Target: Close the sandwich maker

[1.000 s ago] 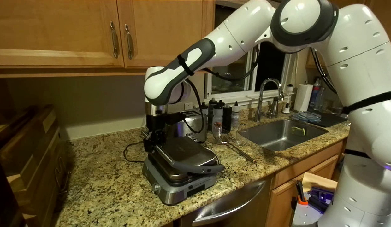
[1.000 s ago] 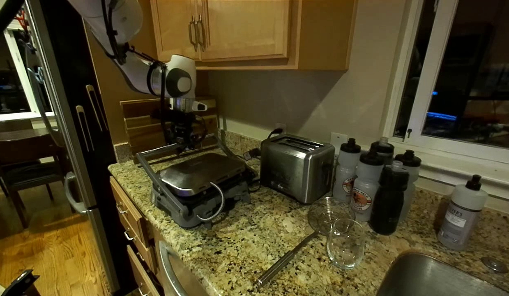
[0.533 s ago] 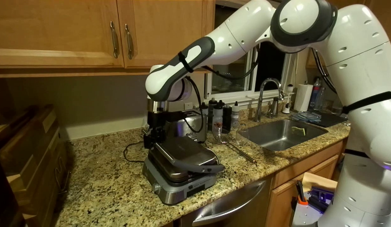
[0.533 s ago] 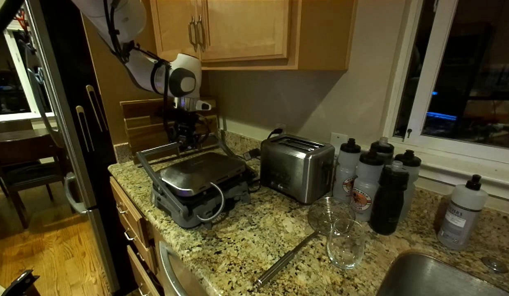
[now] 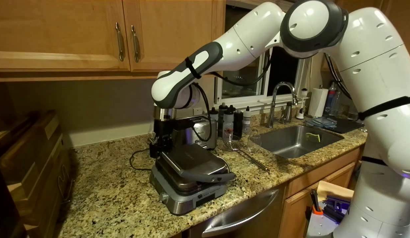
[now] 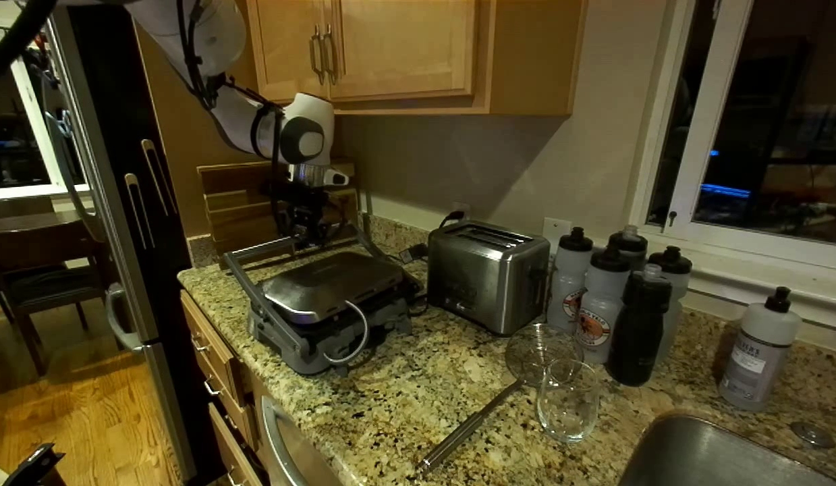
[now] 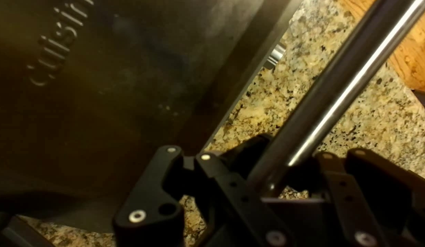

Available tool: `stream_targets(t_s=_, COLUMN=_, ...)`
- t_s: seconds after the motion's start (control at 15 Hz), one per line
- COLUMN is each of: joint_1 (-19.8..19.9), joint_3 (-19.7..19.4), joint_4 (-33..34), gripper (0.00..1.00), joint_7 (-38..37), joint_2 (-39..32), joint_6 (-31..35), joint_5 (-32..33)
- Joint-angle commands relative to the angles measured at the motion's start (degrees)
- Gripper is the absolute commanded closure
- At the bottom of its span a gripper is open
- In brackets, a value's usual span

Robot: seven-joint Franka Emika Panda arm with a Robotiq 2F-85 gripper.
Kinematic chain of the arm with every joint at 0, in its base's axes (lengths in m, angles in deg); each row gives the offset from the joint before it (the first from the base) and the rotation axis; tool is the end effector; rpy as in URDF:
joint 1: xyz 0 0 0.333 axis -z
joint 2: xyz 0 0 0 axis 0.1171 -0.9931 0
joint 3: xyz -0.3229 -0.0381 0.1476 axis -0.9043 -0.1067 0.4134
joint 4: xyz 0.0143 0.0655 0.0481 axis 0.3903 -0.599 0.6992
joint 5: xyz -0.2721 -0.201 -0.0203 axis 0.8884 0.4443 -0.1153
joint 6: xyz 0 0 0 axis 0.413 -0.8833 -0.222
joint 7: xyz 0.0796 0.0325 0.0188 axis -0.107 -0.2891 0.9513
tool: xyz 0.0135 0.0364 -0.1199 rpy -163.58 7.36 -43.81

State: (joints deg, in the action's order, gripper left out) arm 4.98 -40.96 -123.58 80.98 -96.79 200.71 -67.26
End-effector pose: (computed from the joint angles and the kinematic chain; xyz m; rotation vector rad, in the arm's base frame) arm 0.6448 0.1160 0.3352 -2.9012 -0.4058 -0.0463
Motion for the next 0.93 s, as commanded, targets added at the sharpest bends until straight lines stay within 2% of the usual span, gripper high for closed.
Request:
stream_targets(t_s=0.0, joint_1=0.5, joint_3=0.0, joint_4=3.4, gripper=0.97, joint_7=1.4, joint_2=-2.1, joint_6=0.8, joint_5=-0.5)
stream_targets(t_s=0.33, joint_1=0.8, joint_3=-0.4, joint_4=5.6, gripper=0.96, joint_7=0.9, joint_2=-3.2, joint_6=0.5, joint_5=-0.1)
stream_targets(t_s=0.4, joint_1=0.9, joint_3=-0.3, joint_4=5.8, gripper=0.72, joint_7=1.3, joint_2=-3.2, joint_6=0.0, joint_5=-0.1)
stream_targets(t_s=0.47, joint_1=0.8, joint_3=-0.4, joint_4=5.6, gripper=0.71, joint_7=1.5, joint_2=-3.0, joint_6=-0.2, joint_5=0.2)
stream_targets(t_s=0.87, joint_1=0.4, joint_3=-0.9, joint_4=2.7, gripper=0.33, joint_7=1.9, joint_2=0.2, joint_6=-2.8, joint_5=2.2)
